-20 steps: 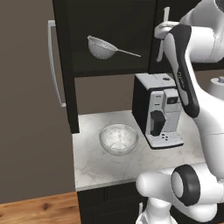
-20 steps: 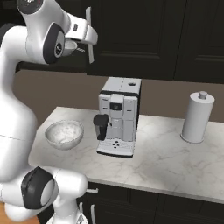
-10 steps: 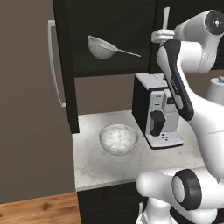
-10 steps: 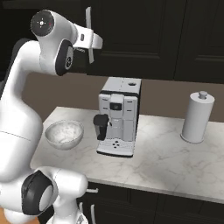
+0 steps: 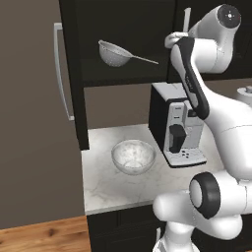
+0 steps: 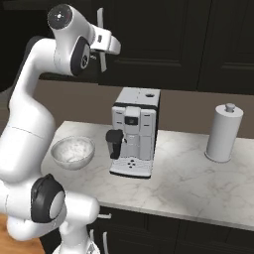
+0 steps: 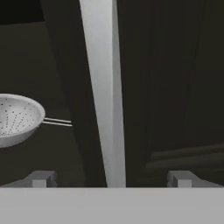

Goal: Open the cabinet and setup a tea strainer by placing it in the bowl upright.

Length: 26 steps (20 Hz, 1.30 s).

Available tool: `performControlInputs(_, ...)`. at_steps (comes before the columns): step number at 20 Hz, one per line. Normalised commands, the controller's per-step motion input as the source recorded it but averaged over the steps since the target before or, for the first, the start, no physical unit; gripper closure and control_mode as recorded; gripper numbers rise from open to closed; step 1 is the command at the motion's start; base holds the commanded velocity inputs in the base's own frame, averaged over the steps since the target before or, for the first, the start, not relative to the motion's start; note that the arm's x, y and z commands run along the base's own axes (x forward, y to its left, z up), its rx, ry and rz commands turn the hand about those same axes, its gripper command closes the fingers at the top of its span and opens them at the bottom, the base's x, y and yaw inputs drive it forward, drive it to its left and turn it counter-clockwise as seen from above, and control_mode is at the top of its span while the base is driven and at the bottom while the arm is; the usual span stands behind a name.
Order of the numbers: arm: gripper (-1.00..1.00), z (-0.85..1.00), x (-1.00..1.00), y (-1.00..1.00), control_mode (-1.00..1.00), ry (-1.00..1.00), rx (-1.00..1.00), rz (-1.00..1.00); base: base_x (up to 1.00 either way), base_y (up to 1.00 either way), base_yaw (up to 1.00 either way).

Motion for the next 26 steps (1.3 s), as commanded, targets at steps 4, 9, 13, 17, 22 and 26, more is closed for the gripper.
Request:
performControlInputs(4, -1.00, -0.06, 0.39, -0.11, -1.00, 0.04, 0.00, 0.00, 0.00, 0.00, 0.00)
performControlInputs(9, -1.00, -0.23, 0.40, -0.13, -1.00, 0.00, 0.00, 0.00, 0.00, 0.00, 0.00)
performControlInputs(13, -1.00, -0.12, 0.26, 0.00, -1.00, -0.01, 0.00, 0.00, 0.00, 0.00, 0.00)
performControlInputs(17, -1.00, -0.08, 0.14, 0.00, -1.00, -0.02, 0.00, 0.00, 0.00, 0.00, 0.00)
performControlInputs(22, 1.00, -0.02, 0.08, 0.00, -1.00, 0.00, 0.00, 0.01, 0.00, 0.00, 0.00)
performControlInputs(26, 1.00, 0.00, 0.05, 0.00, -1.00, -0.03, 0.00, 0.00, 0.00, 0.00, 0.00)
